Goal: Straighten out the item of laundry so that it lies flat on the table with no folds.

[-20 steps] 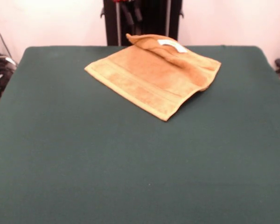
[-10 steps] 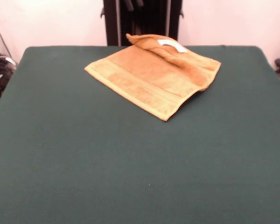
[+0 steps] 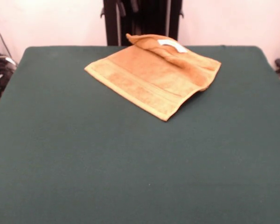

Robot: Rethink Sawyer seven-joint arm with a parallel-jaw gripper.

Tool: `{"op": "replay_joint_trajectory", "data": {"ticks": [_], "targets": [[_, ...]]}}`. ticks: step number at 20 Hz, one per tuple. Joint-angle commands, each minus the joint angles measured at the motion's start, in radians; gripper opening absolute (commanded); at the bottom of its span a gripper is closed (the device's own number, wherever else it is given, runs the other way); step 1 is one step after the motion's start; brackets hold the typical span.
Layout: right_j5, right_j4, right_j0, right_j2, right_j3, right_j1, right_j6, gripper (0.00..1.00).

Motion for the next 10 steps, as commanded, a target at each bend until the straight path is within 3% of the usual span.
{"op": "replay_joint_trajectory", "data": {"ticks": [1,10], "targets": [[0.178,0.016,0.017,0.232,-0.16,-0.034,0.314,1.0],[0.255,0.033,-0.023,0.332,-0.155,-0.078,0.305,1.0]]}}
